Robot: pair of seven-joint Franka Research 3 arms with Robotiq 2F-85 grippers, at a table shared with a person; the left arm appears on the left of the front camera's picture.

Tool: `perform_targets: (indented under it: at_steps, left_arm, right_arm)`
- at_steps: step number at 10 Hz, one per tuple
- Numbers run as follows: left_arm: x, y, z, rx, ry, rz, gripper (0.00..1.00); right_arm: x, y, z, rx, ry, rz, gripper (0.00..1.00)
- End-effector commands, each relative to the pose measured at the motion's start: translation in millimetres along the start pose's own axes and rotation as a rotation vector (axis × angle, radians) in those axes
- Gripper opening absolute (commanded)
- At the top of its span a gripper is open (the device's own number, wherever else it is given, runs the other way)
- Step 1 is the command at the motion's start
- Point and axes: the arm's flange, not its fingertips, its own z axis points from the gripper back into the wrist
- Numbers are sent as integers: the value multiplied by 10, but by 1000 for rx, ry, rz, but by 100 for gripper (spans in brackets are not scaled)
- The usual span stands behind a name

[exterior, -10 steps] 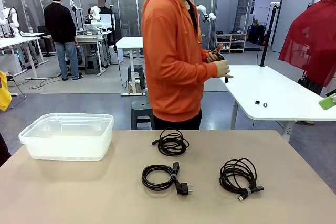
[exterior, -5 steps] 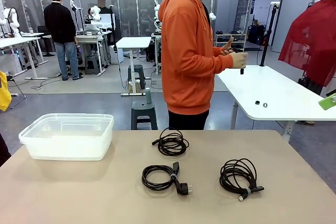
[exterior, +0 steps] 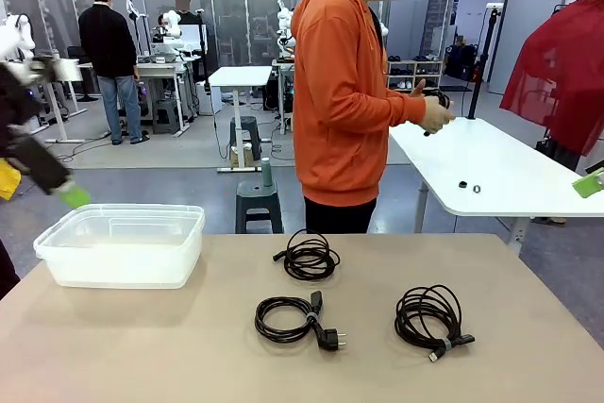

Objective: Organize and store the cables.
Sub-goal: Place the Power Cable into the Organizing box.

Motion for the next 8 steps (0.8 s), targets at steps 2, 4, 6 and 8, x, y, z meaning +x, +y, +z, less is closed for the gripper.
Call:
perform_targets:
  at_steps: [2, 4, 6, 8]
  left_arm:
    - [467, -304, -257, -7, 100, -13, 100]
    - [700, -657, -477, 2, 116, -63, 100]
    - [871, -879, -672, 5, 137, -102, 100]
    - [847, -890, -677, 6, 132, -103, 100]
  right_arm:
    - [-8, -2, 0, 9, -4, 10, 100]
    - [-8, -2, 0, 9, -4, 10, 100]
    - [-8, -2, 0, 9, -4, 10, 100]
    - [-8, -2, 0, 9, -4, 10, 100]
